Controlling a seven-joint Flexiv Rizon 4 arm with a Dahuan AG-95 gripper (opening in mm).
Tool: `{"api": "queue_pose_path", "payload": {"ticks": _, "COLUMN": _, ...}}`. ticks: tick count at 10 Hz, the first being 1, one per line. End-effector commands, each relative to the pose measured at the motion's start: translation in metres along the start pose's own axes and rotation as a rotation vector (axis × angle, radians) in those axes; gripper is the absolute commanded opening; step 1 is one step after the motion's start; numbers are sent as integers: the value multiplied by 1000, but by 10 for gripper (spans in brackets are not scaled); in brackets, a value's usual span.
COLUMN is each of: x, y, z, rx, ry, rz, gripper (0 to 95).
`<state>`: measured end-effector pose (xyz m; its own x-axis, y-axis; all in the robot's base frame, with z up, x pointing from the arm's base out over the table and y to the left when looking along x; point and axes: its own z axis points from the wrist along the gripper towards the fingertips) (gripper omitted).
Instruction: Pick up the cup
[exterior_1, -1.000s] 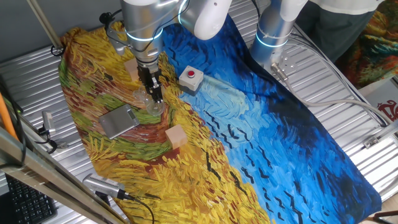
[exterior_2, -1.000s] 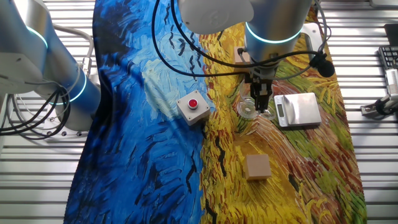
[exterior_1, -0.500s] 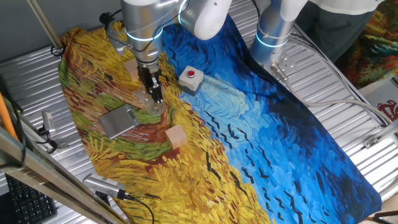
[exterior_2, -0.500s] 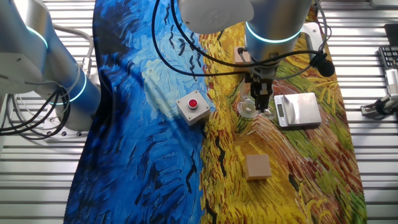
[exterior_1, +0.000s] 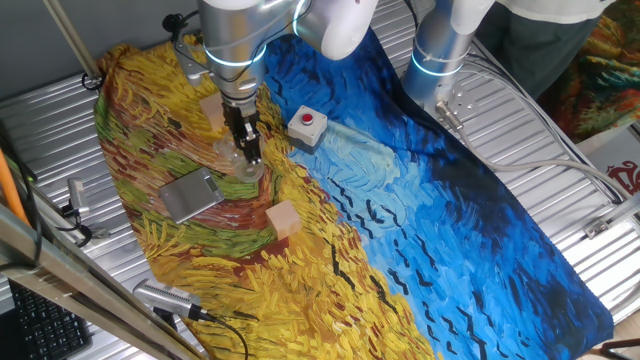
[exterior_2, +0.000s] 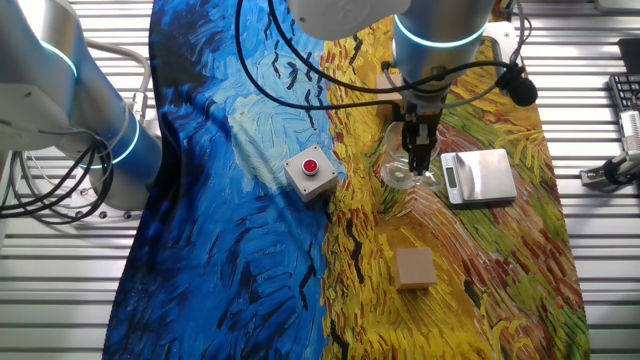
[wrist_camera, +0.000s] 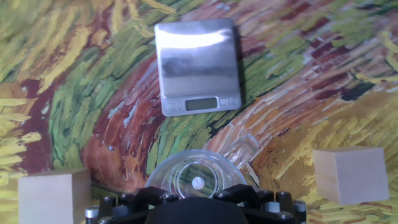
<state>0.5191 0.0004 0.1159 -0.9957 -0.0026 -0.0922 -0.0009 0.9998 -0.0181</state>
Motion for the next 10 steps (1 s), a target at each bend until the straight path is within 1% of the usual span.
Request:
{"api": "queue_pose_path", "payload": {"ticks": 1, "x": 1, "y": 0, "z": -6, "rx": -1, "ry": 1, "rz": 0, "gripper": 0}}
{"api": "queue_pose_path", "payload": {"ticks": 5, "x": 1, "y": 1, "z": -11, "rx": -3, "ry": 0, "rz": 0, "gripper": 0}}
{"api": "queue_pose_path", "payload": {"ticks": 6, "x": 1, "y": 2, "z": -17, "rx": -5, "ry": -1, "rz": 1, "gripper": 0}}
{"api": "queue_pose_path", "payload": {"ticks": 10, "x": 2, "y": 4, "z": -28, "rx": -4, "ry": -1, "rz": 2, "gripper": 0}}
